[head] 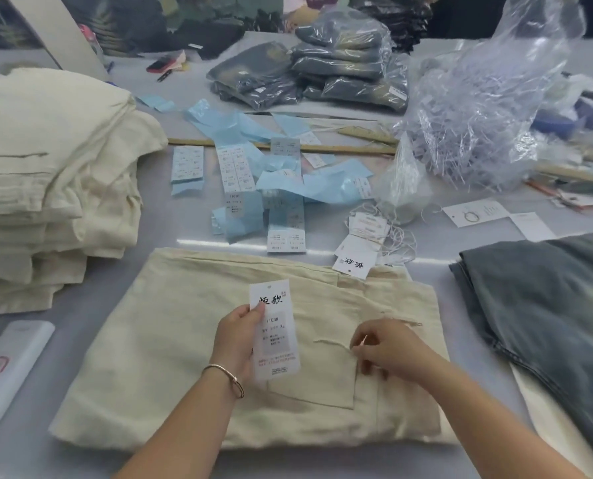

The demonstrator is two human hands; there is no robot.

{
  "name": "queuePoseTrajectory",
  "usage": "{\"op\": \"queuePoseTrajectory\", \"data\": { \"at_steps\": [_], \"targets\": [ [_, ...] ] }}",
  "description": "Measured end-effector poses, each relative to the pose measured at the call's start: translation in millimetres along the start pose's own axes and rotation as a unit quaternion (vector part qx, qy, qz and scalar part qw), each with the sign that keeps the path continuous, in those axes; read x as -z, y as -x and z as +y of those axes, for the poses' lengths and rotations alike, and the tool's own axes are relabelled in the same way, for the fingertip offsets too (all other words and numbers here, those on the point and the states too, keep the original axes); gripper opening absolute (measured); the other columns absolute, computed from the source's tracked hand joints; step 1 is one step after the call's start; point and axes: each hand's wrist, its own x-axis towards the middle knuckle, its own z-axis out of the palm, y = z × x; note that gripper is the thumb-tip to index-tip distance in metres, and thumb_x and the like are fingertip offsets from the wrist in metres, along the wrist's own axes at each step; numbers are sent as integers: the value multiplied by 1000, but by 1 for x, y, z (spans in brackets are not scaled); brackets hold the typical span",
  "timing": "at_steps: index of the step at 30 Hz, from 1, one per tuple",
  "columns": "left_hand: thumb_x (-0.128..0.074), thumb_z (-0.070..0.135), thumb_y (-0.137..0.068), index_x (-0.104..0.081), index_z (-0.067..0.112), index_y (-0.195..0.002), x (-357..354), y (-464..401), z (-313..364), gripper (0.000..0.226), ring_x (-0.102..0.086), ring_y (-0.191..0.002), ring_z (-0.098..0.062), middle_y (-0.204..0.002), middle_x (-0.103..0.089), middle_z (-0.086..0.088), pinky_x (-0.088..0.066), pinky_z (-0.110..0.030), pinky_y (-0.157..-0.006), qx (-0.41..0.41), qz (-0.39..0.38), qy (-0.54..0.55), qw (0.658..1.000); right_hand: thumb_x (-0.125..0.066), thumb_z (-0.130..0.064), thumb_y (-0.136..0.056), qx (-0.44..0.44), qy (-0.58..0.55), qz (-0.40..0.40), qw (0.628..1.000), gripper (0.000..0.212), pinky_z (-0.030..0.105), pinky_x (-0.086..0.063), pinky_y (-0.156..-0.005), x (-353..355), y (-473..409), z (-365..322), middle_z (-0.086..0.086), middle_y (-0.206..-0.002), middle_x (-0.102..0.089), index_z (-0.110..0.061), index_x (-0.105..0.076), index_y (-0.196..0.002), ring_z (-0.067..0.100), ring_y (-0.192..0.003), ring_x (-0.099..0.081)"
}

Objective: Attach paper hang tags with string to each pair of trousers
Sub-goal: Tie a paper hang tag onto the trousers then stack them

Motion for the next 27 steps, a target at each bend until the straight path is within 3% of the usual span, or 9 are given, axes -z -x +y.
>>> {"op": "queuePoseTrajectory", "data": {
  "at_steps": [2, 4, 6, 10, 14, 18, 22, 25, 27],
  "targets": [
    [-61, 20, -94, -67, 13, -83, 4, 5, -1, 14, -60, -59, -21, -71, -66, -5, -51, -28, -56, -27, 19, -21, 999, -59, -18, -85, 13, 160, 54, 986, 14, 25, -45, -58, -1, 5, -3, -5, -88, -68, -25, -66, -95, 10, -63, -61],
    [-62, 20, -93, -67, 14, -81, 9, 9, -2, 15, -60, -56, -21, -66, -66, -2, -52, -29, -55, -30, 23, -11, 999, -56, -19, -86, 45, 333, 140, 931, 22, 28, -39, -67, -3, 6, -11, -8, -105, -57, -31, -64, -103, 15, -96, -57],
    [-62, 21, -92, -67, 13, -82, 14, 14, -5, 14, -60, -55, -20, -65, -67, -2, -53, -29, -54, -30, 20, -23, 999, -60, -19, -84, 112, 365, 184, 906, 23, 30, -39, -74, -12, 1, -19, -6, -108, -53, -29, -66, -104, 20, -109, -46],
    [-66, 16, -89, -70, 10, -84, 21, 22, -10, 9, -66, -62, -20, -76, -73, -5, -55, -36, -62, -57, -19, -114, 992, -66, -30, -85, 143, 301, 126, 934, 33, 31, -37, -88, -40, -20, -30, -5, -113, -54, -25, -60, -116, 19, -113, -44],
    [-71, 7, -83, -71, 13, -88, 26, 30, -13, 8, -70, -73, -17, -82, -75, -2, -55, -31, -65, -100, -46, -166, 980, -62, -31, -89, 102, 215, 171, 956, 10, 29, -40, -80, -54, -32, -28, -4, -100, -57, -22, -62, -93, 18, -102, -50],
    [-72, 1, -77, -67, 14, -86, 32, 39, -13, 16, -67, -69, -12, -76, -73, 1, -53, -25, -61, -135, -37, -216, 966, -62, -21, -92, 100, 169, 143, 970, 13, 28, -40, -79, -53, -27, -35, -3, -96, -55, -21, -56, -80, 16, -93, -50],
    [-72, 10, -79, -65, 23, -85, 30, 51, -8, 16, -66, -67, -10, -76, -71, 5, -50, -24, -58, -211, -64, -281, 934, -62, -5, -88, 157, -81, 138, 975, 12, 25, -45, -68, -46, 5, -50, -3, -72, -62, -12, -62, -78, 9, -66, -56],
    [-67, 27, -81, -67, 22, -79, 15, 61, -4, 5, -60, -63, -6, -73, -68, 3, -45, -17, -55, -258, -106, -288, 916, -61, -3, -89, 189, -106, 131, 967, 20, 16, -45, -61, -45, 28, -62, -7, -67, -61, -18, -58, -75, 5, -59, -58],
    [-63, 33, -83, -68, 22, -77, 3, 68, -5, 13, -56, -62, -5, -71, -66, 2, -42, -15, -55, -278, -136, -289, 906, -62, -9, -89, 187, -73, 156, 967, 16, 20, -47, -63, -45, 36, -66, -7, -72, -62, -20, -59, -77, 9, -65, -58]
  ]
}}
